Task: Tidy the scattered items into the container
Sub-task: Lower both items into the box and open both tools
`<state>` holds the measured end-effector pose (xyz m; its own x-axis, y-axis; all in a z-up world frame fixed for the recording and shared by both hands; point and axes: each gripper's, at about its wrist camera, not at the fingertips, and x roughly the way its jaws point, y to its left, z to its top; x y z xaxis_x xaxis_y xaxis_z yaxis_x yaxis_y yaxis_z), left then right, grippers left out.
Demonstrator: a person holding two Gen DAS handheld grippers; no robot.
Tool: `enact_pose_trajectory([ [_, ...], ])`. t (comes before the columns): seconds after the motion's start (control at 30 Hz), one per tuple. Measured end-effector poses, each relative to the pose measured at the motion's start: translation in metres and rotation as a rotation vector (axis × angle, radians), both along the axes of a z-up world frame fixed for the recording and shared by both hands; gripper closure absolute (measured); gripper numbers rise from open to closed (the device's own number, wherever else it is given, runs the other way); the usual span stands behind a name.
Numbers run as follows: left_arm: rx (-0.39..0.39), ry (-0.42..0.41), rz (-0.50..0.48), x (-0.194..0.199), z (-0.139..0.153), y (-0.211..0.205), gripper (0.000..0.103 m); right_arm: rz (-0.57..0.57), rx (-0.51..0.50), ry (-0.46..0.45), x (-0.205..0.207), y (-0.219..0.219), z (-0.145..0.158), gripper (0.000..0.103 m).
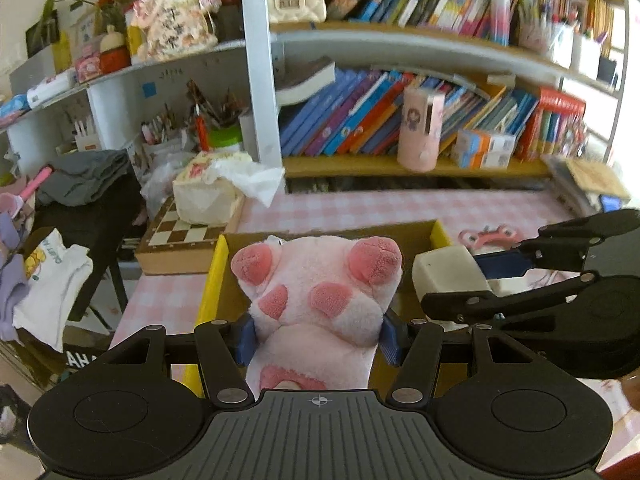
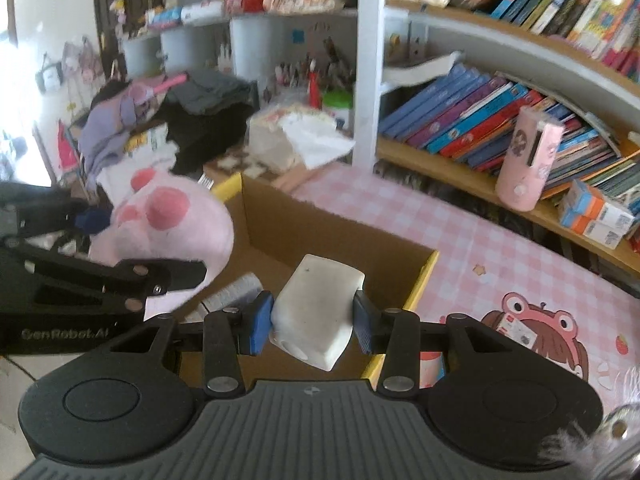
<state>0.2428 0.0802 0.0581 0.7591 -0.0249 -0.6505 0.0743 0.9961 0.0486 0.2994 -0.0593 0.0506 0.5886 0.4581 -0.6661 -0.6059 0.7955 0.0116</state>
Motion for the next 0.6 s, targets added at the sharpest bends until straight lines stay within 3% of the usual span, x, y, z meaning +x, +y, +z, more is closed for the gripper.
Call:
enact_pose_trajectory([
  [0.13,0.040,0.067,-0.016,0.021,-0.016,0.002,0.046,0.085,-0.092,0.024,0.010,0.015,-0.021,0.062],
  [0.37,0.152,0.201,-0.170,0.053,-0.040,-0.009,0.045,0.293,-0.252,0.035,0.017,0.041,-0.045,0.062],
  [0.6,0.169,0.341,-0.210,0.077,-0.062,-0.009,0.044,0.406,-0.385,0.135,0.028,0.058,-0.064,0.062],
])
